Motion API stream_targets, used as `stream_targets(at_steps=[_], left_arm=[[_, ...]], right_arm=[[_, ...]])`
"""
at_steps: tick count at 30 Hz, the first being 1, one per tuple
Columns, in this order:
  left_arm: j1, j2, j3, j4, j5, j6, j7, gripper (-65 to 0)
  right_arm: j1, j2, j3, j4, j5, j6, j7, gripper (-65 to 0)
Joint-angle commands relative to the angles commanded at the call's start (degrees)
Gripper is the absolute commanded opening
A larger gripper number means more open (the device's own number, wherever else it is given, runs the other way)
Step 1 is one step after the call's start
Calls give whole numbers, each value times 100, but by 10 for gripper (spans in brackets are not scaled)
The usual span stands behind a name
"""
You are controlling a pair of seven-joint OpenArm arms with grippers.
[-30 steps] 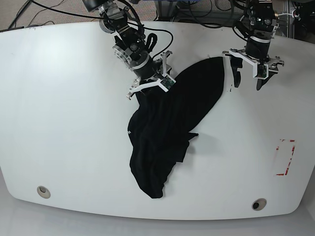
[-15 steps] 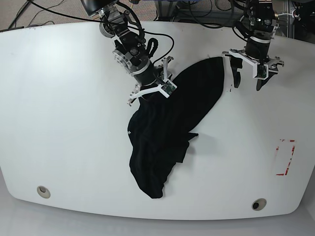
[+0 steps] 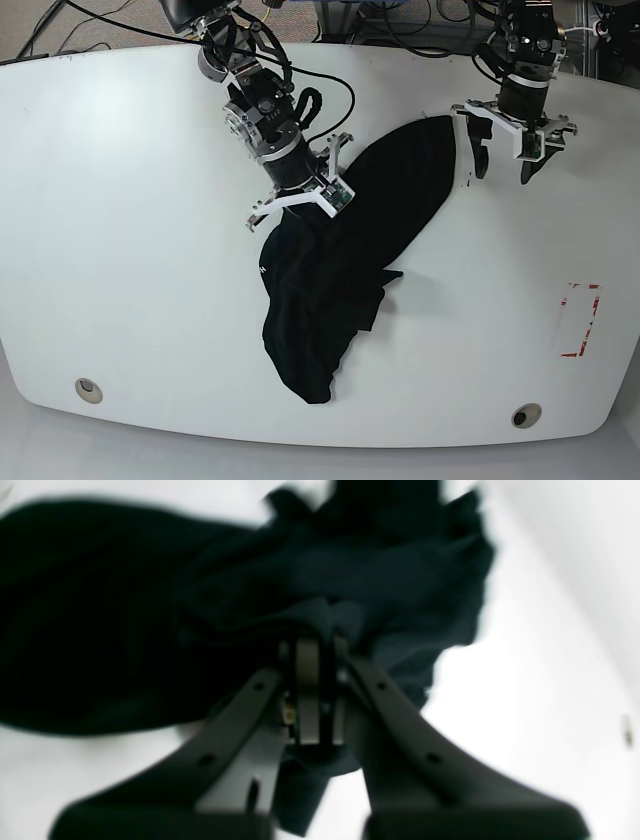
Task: Layout the t-shirt on the table in an organized manner, then fold the t-shirt properly
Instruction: 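Lower both grippers and pinch separate edges of the black t-shirt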
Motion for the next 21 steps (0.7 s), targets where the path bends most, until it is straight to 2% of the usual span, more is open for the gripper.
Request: stream_targets(at_steps=[4, 7, 9, 11, 21], left_arm=[[9, -9, -44, 9, -343, -941, 281, -256], [26, -26, -88, -18, -571, -1380, 475, -256], [26, -18, -132, -18, -563, -1556, 633, -256], [26, 9, -167, -18, -563, -1644, 774, -256], [105, -26, -404, -35, -536, -1635, 1196, -254]], right_arm=[[-18, 158, 0, 167, 18, -9, -202, -650], [-114, 202, 0, 193, 0, -9, -202, -650], [-141, 220, 0, 237, 0, -9, -202, -650], [-158, 229, 0, 273, 0, -9, -202, -650], [-167, 229, 0, 273, -9, -9, -229, -650]])
